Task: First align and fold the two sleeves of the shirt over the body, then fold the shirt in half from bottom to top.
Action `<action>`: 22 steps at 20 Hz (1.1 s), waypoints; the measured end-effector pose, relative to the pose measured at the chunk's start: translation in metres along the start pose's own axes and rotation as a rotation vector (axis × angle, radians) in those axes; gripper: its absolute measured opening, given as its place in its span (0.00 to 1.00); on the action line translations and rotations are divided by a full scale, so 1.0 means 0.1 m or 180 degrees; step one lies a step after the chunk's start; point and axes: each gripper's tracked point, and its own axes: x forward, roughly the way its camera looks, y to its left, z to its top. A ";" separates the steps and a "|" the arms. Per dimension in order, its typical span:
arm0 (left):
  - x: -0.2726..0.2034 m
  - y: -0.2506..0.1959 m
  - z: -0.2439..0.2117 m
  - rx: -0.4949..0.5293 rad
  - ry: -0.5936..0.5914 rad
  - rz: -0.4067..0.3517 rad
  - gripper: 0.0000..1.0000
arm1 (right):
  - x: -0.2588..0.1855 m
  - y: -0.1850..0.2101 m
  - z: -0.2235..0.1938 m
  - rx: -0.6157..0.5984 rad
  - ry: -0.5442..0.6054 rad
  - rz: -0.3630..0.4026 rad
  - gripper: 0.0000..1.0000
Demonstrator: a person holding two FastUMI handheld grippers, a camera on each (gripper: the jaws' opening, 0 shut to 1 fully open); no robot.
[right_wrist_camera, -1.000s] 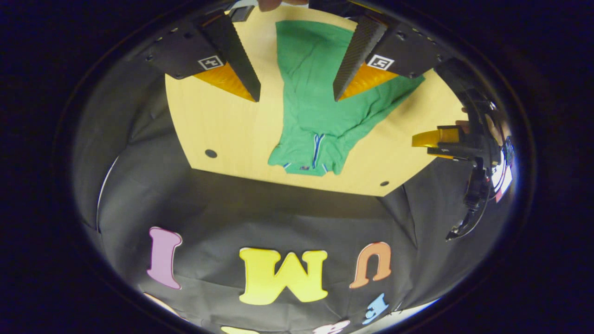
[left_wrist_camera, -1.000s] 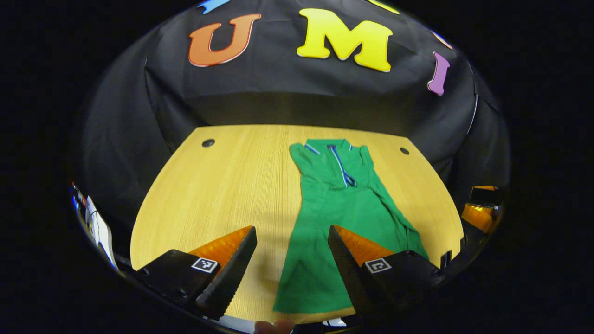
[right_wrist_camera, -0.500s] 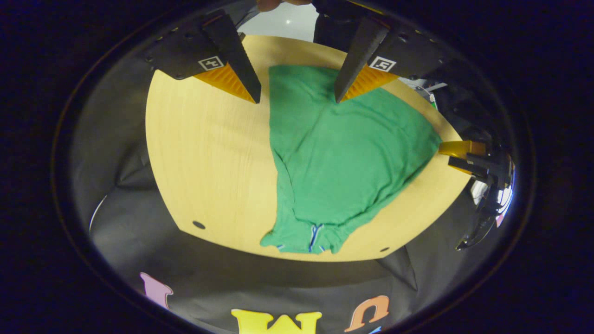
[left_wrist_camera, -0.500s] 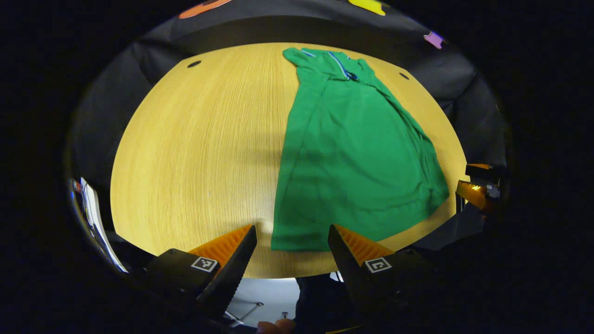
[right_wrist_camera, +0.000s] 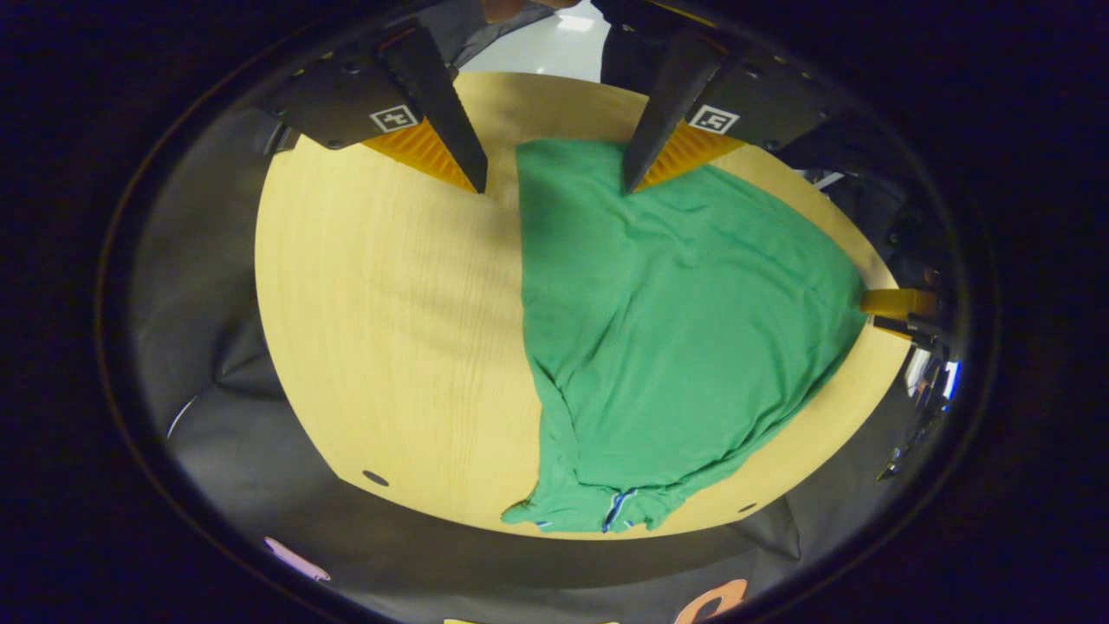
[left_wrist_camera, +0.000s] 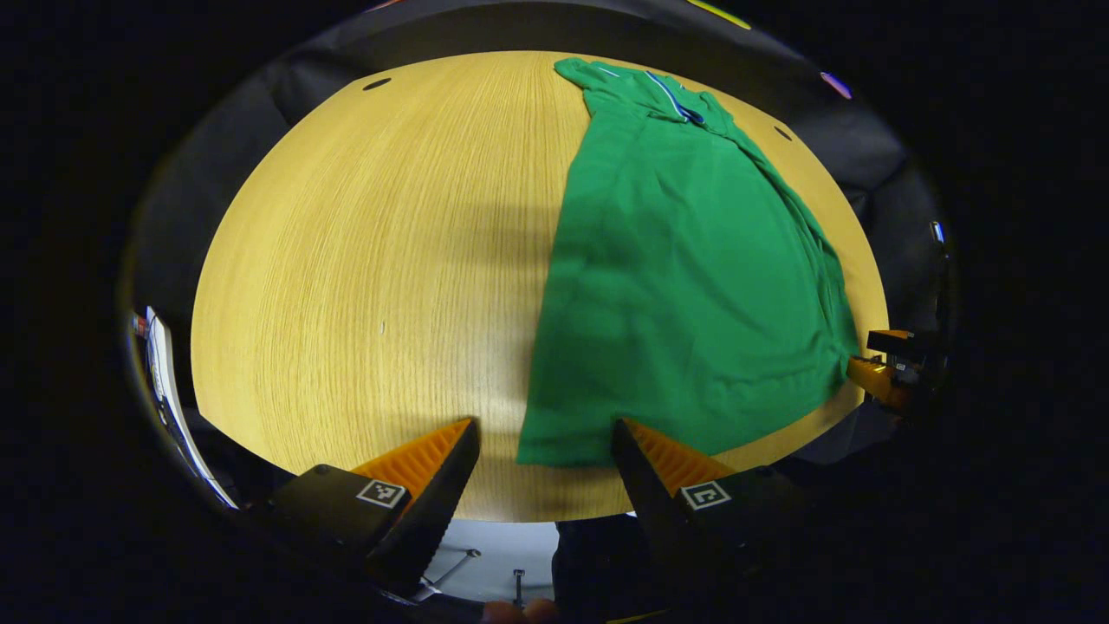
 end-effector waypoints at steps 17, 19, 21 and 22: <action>0.02 -0.22 -0.02 0.0113 0.0120 -0.0214 0.07 | 0.08 0.33 0.00 0.0171 0.0274 0.0327 0.01; -0.01 -0.28 -0.07 0.0020 0.0172 -0.0356 0.04 | 0.07 0.33 -0.01 0.0246 0.0308 0.0368 0.00; -0.10 -0.28 -0.07 -0.0008 0.0155 -0.0422 0.04 | 0.01 0.34 0.01 0.0331 0.0301 0.0432 0.00; -0.17 -0.30 -0.08 -0.0019 0.0133 -0.0459 0.04 | -0.02 0.34 0.04 0.0361 0.0274 0.0458 0.00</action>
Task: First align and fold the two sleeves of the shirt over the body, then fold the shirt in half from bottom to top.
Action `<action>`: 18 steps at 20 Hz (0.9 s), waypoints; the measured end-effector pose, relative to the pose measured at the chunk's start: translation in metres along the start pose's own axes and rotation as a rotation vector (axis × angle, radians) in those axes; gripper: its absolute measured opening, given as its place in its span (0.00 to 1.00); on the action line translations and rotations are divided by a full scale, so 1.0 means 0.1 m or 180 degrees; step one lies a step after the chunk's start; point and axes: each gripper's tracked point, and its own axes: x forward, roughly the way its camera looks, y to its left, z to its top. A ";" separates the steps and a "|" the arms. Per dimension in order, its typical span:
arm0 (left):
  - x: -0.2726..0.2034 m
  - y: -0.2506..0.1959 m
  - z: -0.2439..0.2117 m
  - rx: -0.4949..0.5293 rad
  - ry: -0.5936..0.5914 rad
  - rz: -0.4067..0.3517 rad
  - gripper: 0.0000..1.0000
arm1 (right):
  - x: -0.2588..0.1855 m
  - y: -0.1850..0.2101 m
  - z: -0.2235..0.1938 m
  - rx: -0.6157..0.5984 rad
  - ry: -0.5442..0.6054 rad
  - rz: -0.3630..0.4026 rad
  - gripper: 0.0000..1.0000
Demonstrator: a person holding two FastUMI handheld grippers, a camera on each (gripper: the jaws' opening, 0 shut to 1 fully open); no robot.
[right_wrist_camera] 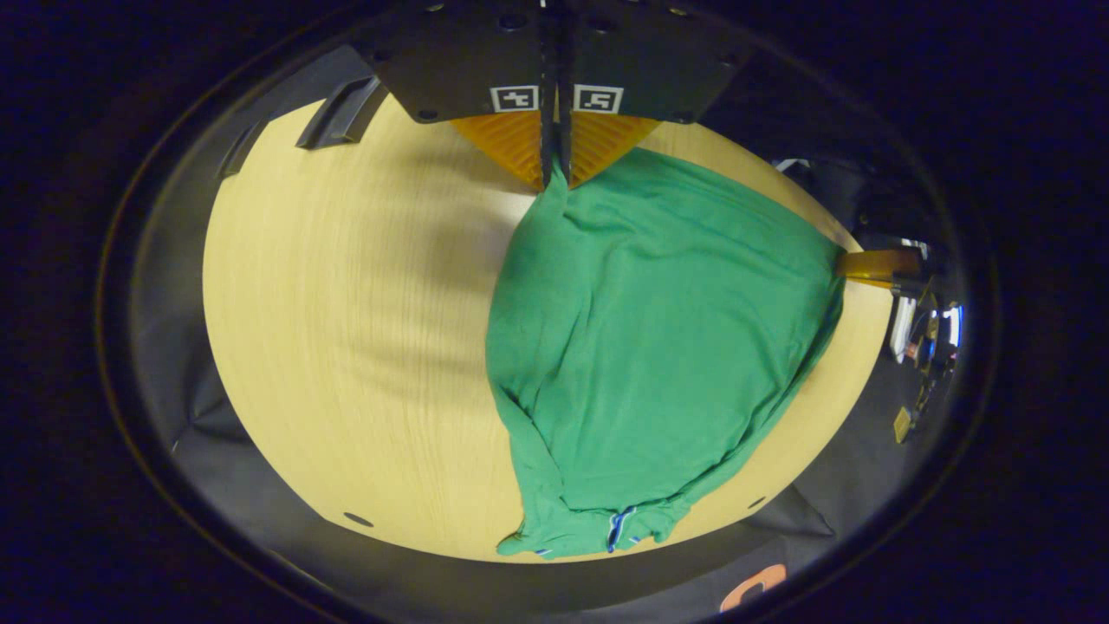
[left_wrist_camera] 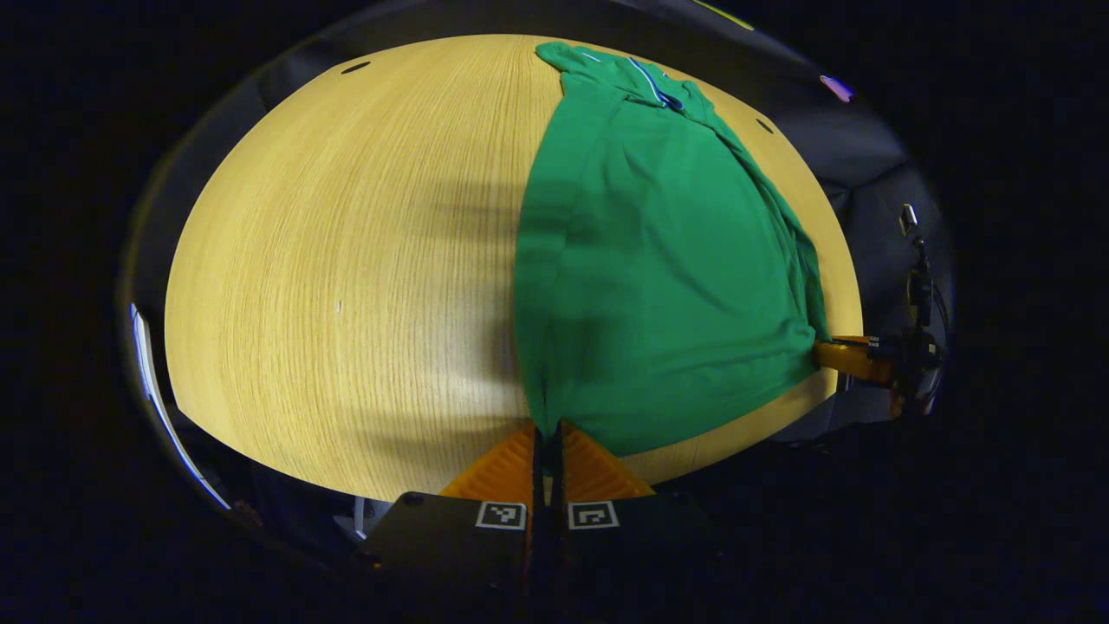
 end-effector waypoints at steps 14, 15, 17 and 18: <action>-0.66 -0.32 0.80 -0.0095 -0.0550 -0.0423 0.04 | -0.64 -0.10 0.71 0.0116 -0.0498 0.0133 0.00; -0.73 -0.32 0.91 -0.0037 -0.0618 -0.0411 0.04 | -0.68 -0.12 0.79 0.0126 -0.0538 0.0133 0.00; -0.84 -0.34 1.11 0.0030 -0.0762 -0.0418 0.03 | -0.75 -0.14 0.96 0.0147 -0.0621 0.0154 0.00; -0.88 -0.34 1.21 0.0035 -0.0835 -0.0407 0.03 | -0.80 -0.13 1.05 0.0161 -0.0670 0.0177 0.00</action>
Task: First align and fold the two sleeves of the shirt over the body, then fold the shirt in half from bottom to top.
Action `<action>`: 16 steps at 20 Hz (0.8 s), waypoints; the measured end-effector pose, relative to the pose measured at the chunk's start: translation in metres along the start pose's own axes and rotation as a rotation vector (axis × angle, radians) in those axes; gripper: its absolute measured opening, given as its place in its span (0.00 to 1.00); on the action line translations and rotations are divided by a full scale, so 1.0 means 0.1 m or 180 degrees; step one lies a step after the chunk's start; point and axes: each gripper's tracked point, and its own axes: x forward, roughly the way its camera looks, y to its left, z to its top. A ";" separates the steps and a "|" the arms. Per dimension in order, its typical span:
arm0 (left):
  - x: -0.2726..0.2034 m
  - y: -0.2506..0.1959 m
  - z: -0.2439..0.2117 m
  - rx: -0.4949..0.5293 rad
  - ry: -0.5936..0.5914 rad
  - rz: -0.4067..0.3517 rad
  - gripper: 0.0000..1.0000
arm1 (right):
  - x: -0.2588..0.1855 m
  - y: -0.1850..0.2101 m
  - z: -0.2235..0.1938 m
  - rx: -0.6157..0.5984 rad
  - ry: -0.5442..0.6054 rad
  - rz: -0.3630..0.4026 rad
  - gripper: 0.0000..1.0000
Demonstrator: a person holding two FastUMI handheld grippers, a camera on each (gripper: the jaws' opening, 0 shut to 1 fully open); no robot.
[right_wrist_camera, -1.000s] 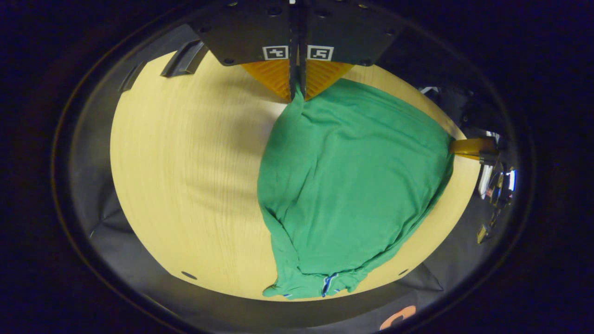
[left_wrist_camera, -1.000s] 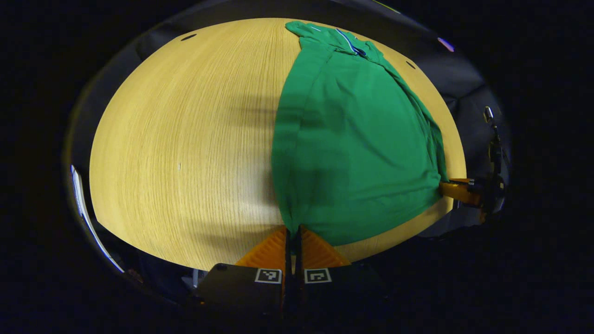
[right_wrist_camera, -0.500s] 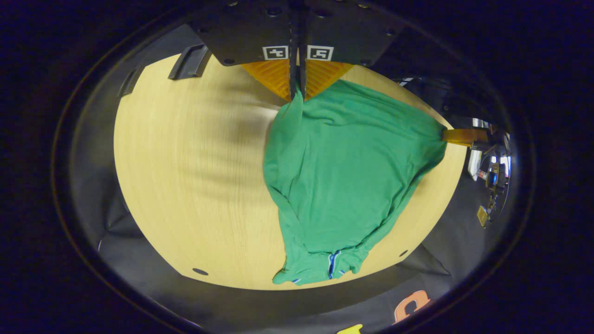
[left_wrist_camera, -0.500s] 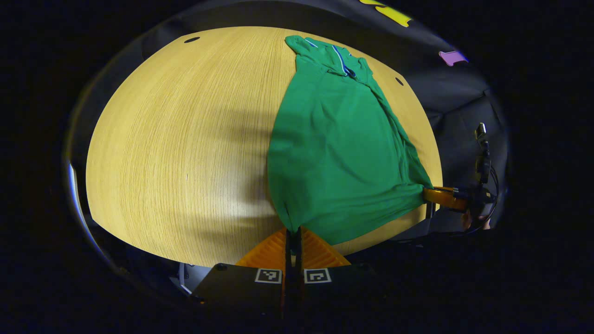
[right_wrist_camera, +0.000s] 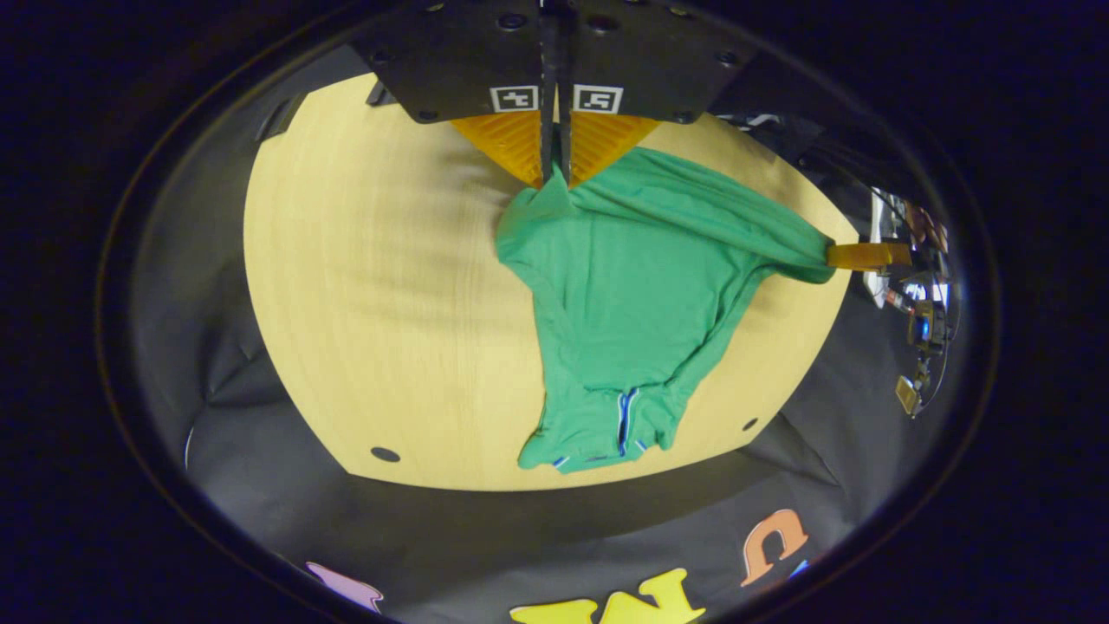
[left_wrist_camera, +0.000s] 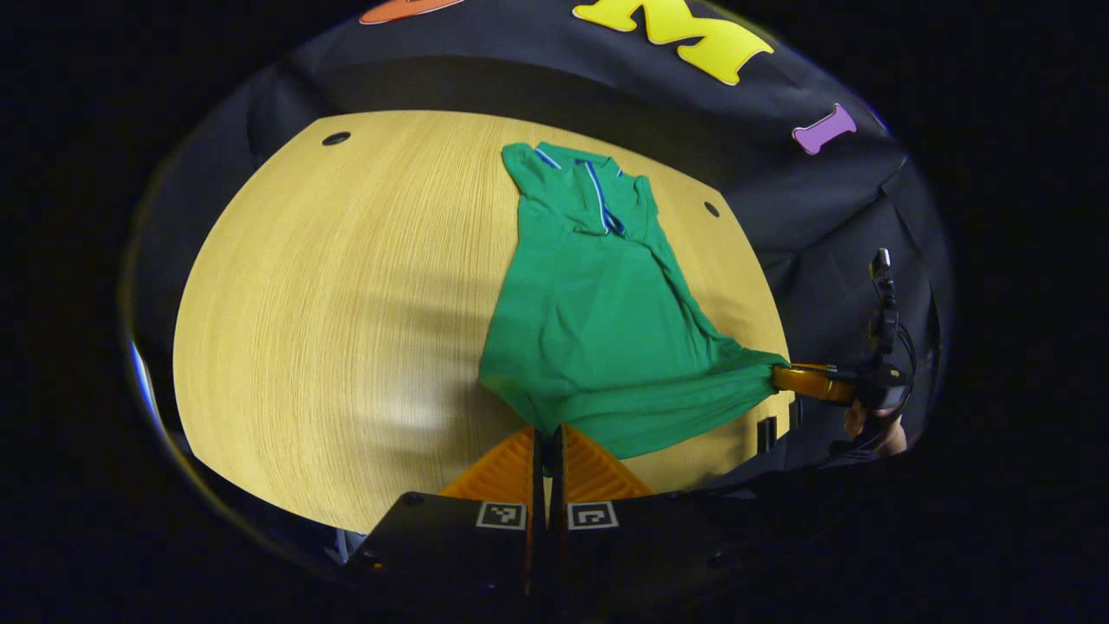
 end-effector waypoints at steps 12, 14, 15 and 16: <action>0.10 -0.03 1.64 0.0036 -0.0900 -0.0076 0.04 | -0.09 0.00 1.74 -0.0058 -0.0811 -0.0055 0.00; 0.14 0.01 1.96 0.0062 -0.1034 -0.0068 0.03 | -0.03 0.02 2.07 -0.0087 -0.0921 -0.0057 0.00; 0.15 0.04 2.14 0.0074 -0.1115 -0.0046 0.03 | 0.03 0.03 2.23 -0.0085 -0.0958 -0.0073 0.00; 0.17 0.09 2.30 0.0068 -0.1198 -0.0007 0.03 | 0.08 0.05 2.37 -0.0083 -0.0991 -0.0060 0.00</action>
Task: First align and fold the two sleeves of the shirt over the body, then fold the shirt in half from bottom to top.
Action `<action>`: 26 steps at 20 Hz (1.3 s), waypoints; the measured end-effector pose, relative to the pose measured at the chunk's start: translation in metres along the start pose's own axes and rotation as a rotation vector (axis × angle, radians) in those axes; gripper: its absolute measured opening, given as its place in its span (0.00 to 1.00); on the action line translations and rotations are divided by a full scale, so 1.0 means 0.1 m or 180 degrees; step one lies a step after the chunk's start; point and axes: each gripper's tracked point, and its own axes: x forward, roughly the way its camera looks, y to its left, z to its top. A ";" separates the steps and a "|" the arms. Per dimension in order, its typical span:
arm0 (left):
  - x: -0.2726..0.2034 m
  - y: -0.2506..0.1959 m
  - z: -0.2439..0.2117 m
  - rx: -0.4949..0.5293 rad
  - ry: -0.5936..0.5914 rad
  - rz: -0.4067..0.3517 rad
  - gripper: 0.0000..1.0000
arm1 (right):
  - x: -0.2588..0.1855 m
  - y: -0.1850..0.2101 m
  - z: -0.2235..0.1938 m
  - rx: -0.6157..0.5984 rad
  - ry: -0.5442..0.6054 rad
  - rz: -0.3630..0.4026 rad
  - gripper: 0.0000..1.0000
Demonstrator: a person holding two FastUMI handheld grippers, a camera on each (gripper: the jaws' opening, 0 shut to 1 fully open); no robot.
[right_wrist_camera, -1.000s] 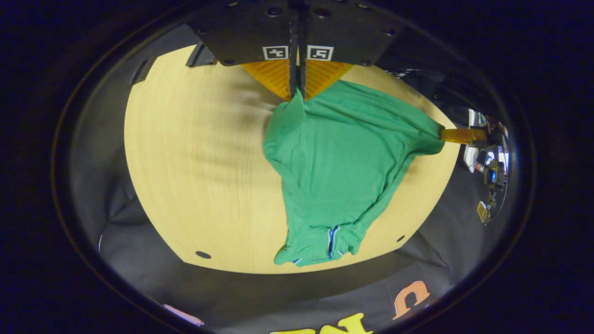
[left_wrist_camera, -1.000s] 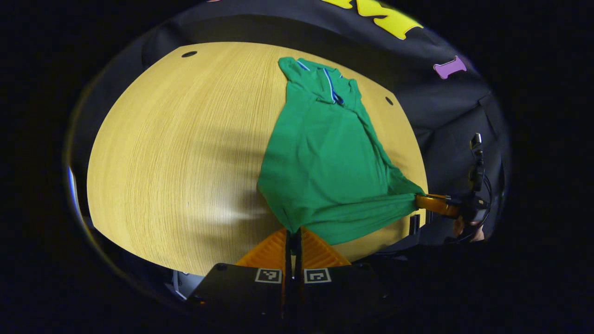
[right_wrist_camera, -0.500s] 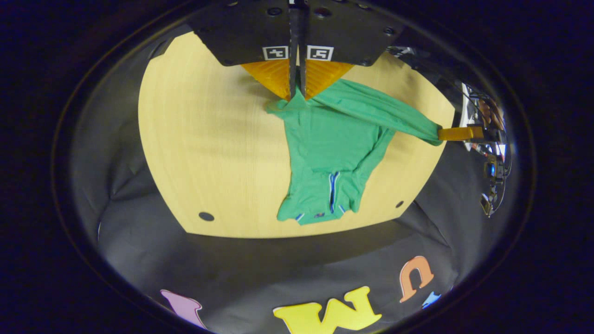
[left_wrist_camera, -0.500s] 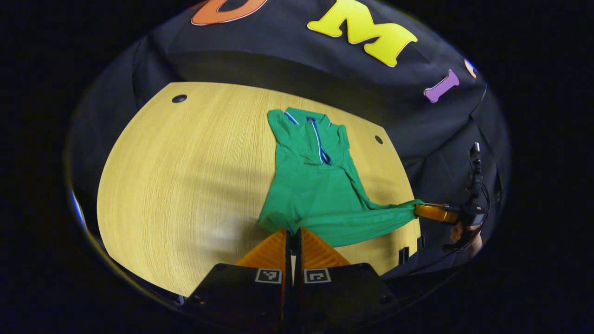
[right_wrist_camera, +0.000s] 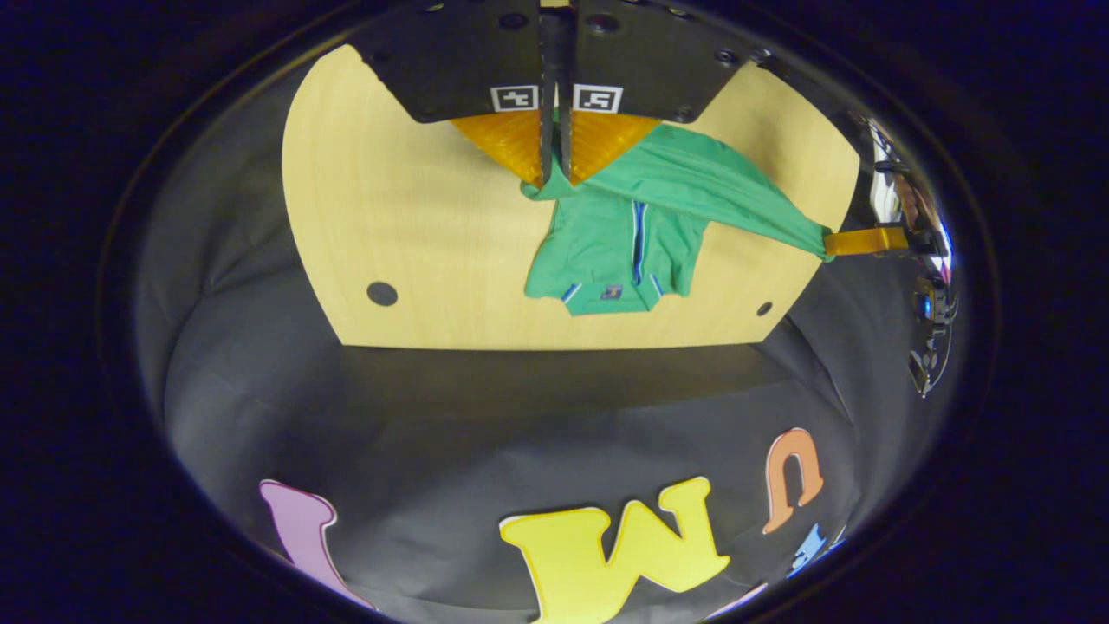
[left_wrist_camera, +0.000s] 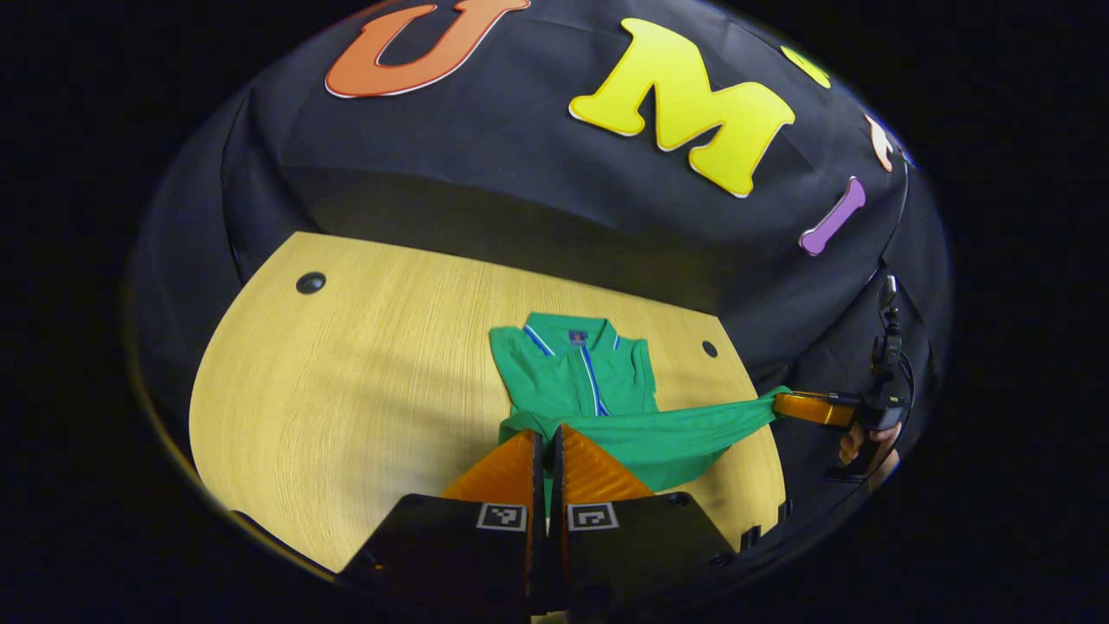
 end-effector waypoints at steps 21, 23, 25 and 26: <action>1.94 0.85 0.53 0.0332 -0.0121 0.0805 0.08 | 2.07 -0.12 0.85 -0.0007 -0.0076 -0.0139 0.05; 1.95 0.90 0.43 0.0366 0.0003 0.0941 0.12 | 2.06 -0.20 0.83 -0.0006 -0.0104 -0.0268 0.27; 1.84 0.88 0.51 0.0358 -0.0091 0.1064 0.53 | 1.98 -0.21 0.82 0.0002 -0.0160 -0.0328 0.63; 1.74 0.89 0.61 0.0383 -0.0178 0.1151 0.80 | 1.93 -0.24 0.83 -0.0004 -0.0224 -0.0415 0.81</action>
